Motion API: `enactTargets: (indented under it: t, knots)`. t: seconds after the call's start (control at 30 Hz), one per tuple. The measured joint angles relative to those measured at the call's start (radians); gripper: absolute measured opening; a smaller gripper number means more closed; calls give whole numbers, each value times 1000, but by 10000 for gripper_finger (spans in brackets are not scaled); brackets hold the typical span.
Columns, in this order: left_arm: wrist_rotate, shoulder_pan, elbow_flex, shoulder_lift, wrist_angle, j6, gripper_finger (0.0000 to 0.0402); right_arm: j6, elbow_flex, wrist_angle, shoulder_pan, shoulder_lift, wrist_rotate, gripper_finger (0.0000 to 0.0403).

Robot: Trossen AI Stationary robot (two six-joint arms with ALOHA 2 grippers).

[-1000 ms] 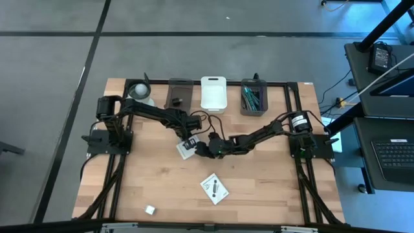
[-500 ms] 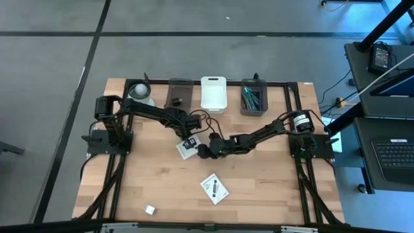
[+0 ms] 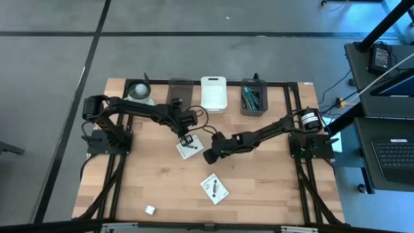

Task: Pick and place items into bin
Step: Put the top white card reader box into the white bin

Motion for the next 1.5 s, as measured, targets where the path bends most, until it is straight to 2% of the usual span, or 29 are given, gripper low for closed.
enactTargets:
  t: [0.3,0.6,0.77,0.87,0.97,1.2,1.3,1.5]
  knots:
    - [35,0,0,-4,-4,-77,11,-241,3,-31,-2,-3,-58,184]
    - [50,-18,0,-4,-13,-118,106,-464,7,-125,-14,-16,-162,184]
    - [-39,-43,0,-4,-173,-28,141,-647,2,-216,-36,-54,-180,184]
    - [-104,-67,0,-4,-289,65,148,-802,1,-210,-56,-68,-170,184]
    - [-129,-95,0,-4,-332,199,146,-920,1,-170,-67,-69,-160,184]
    - [-19,-162,-11,-4,-276,454,126,-993,2,-42,-70,-68,-126,184]
    - [5,-179,-53,-4,-182,487,124,-1000,3,3,-71,-59,-121,184]
    - [20,-189,-145,-5,-106,485,134,-995,4,31,-75,-29,-99,184]
